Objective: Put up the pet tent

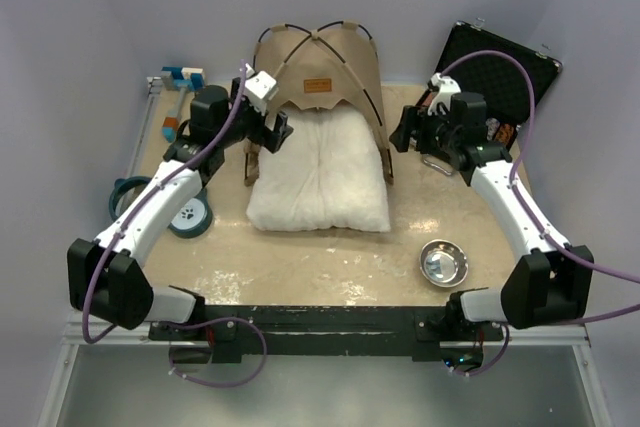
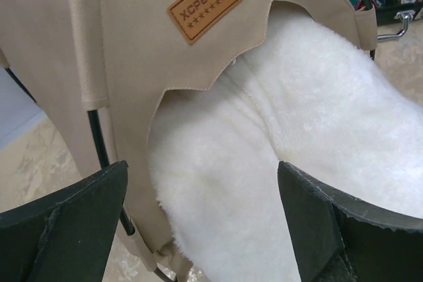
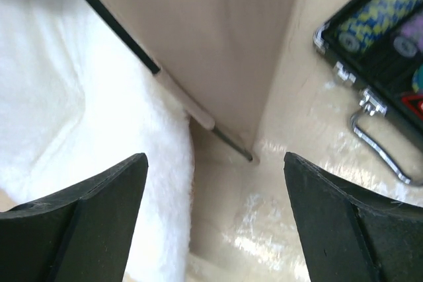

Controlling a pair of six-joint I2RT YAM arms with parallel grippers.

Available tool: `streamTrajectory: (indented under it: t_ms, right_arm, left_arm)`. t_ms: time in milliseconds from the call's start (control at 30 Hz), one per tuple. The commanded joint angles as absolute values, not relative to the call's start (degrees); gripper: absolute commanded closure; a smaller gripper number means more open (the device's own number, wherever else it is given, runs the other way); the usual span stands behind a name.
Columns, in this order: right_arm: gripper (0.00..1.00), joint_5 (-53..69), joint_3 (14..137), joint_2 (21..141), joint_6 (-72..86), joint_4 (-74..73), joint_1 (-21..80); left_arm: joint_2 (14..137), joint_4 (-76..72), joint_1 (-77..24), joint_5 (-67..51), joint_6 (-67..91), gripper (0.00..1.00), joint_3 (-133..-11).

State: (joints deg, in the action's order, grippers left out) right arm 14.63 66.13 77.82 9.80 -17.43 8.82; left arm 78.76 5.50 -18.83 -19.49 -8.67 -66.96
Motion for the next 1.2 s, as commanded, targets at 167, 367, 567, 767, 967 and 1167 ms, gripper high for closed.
streamTrajectory:
  t_ms: [167,367,567,767,967,1167]
  right_arm:
    - [0.09,25.21,54.68,73.49,9.75,-23.38,8.53]
    - [0.02,25.23,44.83,68.9,15.2,-12.31,9.22]
    - [0.01,20.57,43.33,73.73,17.83,-10.2,19.59]
    - [0.05,19.08,40.7,76.1,20.21,-5.63,19.86]
    - [0.36,20.73,40.25,75.16,21.53,-3.6,19.86]
    - [0.92,18.48,48.14,68.56,18.82,-5.88,21.87]
  left_arm:
    - [62.6,13.53,-13.36,-21.53,5.62,0.0,-50.22]
    - [55.89,16.52,-13.27,-13.9,10.1,0.0,-36.22]
    - [61.87,14.06,-12.92,-18.19,13.27,0.0,-34.19]
    - [63.11,8.46,-13.01,-23.8,19.5,0.01,-29.37]
    - [60.91,-2.62,-13.01,-30.14,22.32,0.51,-24.43]
    - [56.43,-4.32,-15.98,-27.98,20.75,1.0,-33.63]
